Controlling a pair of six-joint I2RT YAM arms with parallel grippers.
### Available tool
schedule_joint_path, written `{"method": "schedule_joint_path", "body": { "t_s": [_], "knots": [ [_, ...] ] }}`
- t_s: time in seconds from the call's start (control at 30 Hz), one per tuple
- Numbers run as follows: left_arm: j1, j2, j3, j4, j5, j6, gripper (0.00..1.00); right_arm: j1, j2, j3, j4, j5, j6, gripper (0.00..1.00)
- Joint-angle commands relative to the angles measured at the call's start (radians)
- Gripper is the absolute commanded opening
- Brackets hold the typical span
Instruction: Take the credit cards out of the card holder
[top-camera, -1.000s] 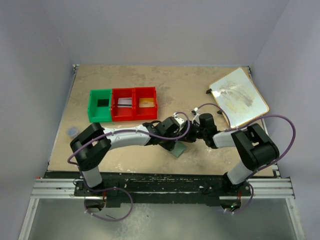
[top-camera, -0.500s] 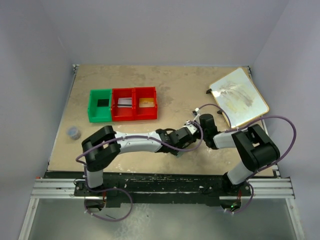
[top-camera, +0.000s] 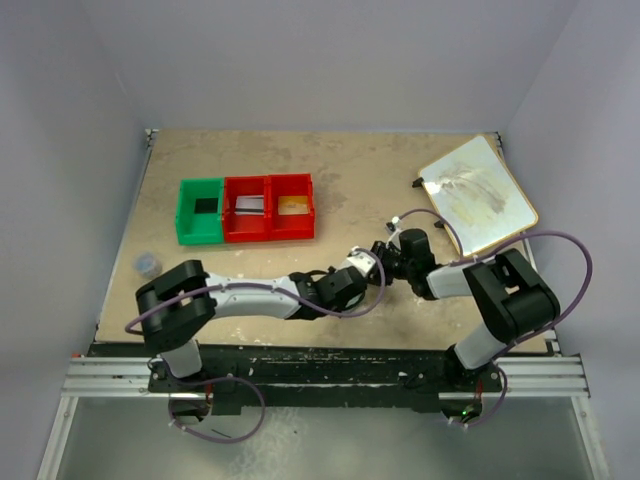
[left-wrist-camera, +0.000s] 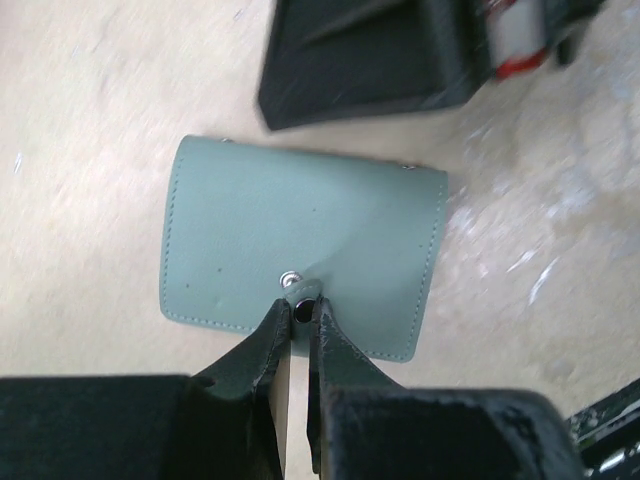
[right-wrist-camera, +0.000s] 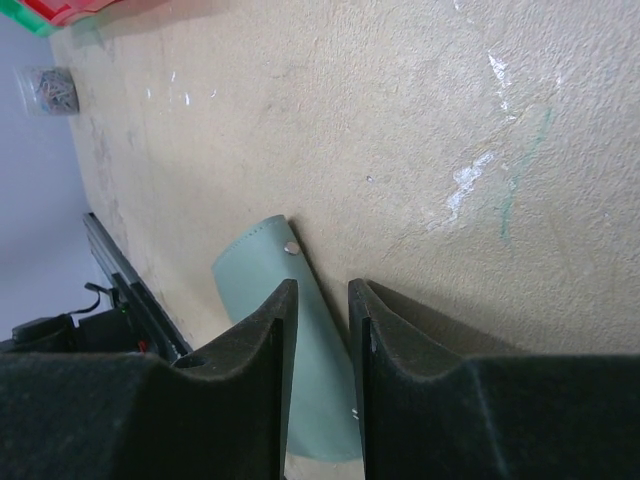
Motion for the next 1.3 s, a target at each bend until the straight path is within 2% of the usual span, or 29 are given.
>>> {"method": "schedule_joint_path", "body": {
  "t_s": [0.0,0.17,0.37,0.53,0.7,0.9,1.03,1.13,1.27],
  "knots": [
    [0.014,-0.158,-0.119,0.074,-0.028,-0.089,0.0,0.002,0.017,-0.019,-0.04,0.059,-0.013,0.32],
    [0.015,-0.265,-0.23,0.155,-0.047,-0.173,0.0,0.003,-0.092,0.016,-0.096,0.088,-0.08,0.41],
    [0.015,-0.369,-0.232,0.147,-0.073,-0.193,0.0,0.003,-0.332,0.01,-0.123,0.111,-0.26,0.5],
    [0.015,-0.468,-0.213,0.13,-0.103,-0.162,0.0,0.003,-0.419,-0.017,-0.14,0.078,-0.293,0.51],
    [0.015,-0.486,-0.2,0.099,-0.126,-0.158,0.0,0.004,-0.415,-0.038,-0.058,-0.089,-0.25,0.52],
    [0.015,-0.49,-0.225,0.07,-0.172,-0.175,0.0,0.004,-0.341,-0.015,-0.073,-0.144,-0.246,0.57],
    [0.015,-0.549,-0.299,0.011,-0.249,-0.296,0.0,0.02,-0.232,-0.004,-0.028,-0.204,-0.203,0.53],
    [0.015,-0.625,-0.377,-0.039,-0.292,-0.424,0.0,0.038,-0.189,-0.009,0.053,-0.214,-0.139,0.43],
    [0.015,-0.706,-0.474,-0.091,-0.307,-0.581,0.0,0.1,-0.161,0.029,0.071,-0.179,-0.098,0.43]
  ]
}}
